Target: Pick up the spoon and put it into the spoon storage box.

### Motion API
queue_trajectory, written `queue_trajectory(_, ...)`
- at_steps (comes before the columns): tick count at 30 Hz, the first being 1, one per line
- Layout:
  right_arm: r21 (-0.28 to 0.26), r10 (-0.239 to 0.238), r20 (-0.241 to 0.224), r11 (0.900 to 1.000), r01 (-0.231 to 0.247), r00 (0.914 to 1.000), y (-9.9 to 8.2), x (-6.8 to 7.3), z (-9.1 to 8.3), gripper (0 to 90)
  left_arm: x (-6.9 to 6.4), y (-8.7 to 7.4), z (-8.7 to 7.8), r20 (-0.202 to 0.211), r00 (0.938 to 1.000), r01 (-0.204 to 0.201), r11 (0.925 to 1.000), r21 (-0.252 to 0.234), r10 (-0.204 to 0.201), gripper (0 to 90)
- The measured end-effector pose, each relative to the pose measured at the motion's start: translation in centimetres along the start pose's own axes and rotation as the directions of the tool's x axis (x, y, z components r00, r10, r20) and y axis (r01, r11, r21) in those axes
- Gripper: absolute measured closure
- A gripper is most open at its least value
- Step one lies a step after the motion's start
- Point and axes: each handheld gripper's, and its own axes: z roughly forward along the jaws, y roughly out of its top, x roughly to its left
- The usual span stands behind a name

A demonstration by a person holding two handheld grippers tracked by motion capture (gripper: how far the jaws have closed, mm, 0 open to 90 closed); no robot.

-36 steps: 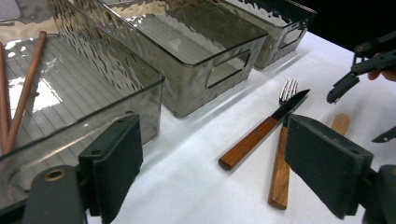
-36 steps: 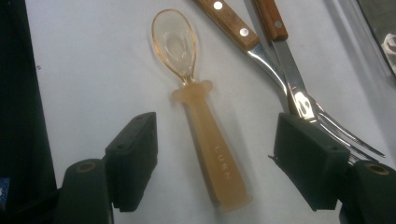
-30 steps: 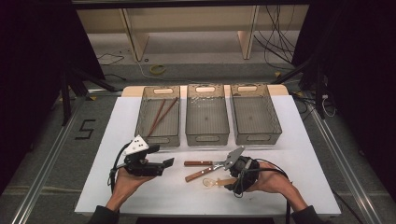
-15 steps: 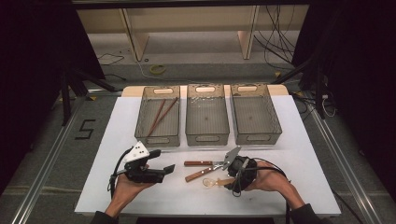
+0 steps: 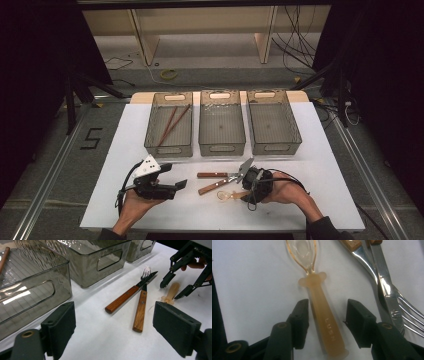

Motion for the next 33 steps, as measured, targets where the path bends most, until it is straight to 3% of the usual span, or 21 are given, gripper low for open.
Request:
queue_trajectory(7,0.006,-0.010,-0.018,0.9999,0.010,0.9998,0.0,-0.3,0.0,66.1,0.1,-0.2,0.0,-0.006,1.0000,0.000,1.0000,0.007,0.000,17.9)
queue_trajectory(8,0.008,0.008,-0.018,0.9999,-0.008,0.9998,0.1,-0.2,0.0,67.7,0.1,-0.2,0.0,-0.005,1.0000,0.001,1.0000,0.007,-0.001,17.9)
queue_trajectory(13,0.023,-0.021,-0.012,0.9995,0.021,0.9997,0.4,0.2,0.0,75.2,0.0,-0.4,0.0,-0.004,1.0000,-0.005,1.0000,0.005,0.005,18.2)
queue_trajectory(15,0.033,-0.049,0.000,0.9982,0.049,0.9988,0.5,0.3,-0.1,75.9,0.0,-0.4,-0.1,-0.006,0.9999,-0.008,1.0000,0.004,0.008,18.2)
queue_trajectory(20,0.037,-0.053,-0.001,0.9979,0.053,0.9986,0.5,0.6,-0.3,76.5,0.1,-0.5,-0.1,-0.009,0.9999,-0.004,1.0000,-0.002,0.004,18.4)
queue_trajectory(30,-0.077,-0.012,0.016,0.9970,0.013,0.9998,0.1,0.0,-1.7,76.7,0.2,-0.6,-0.2,-0.016,0.9999,0.001,0.9999,-0.011,-0.001,18.4)
queue_trajectory(33,-0.117,0.030,0.026,0.9928,-0.027,0.9992,0.2,-0.2,-2.1,76.7,0.2,-0.6,-0.2,-0.018,0.9998,0.004,0.9999,-0.012,-0.004,18.4)
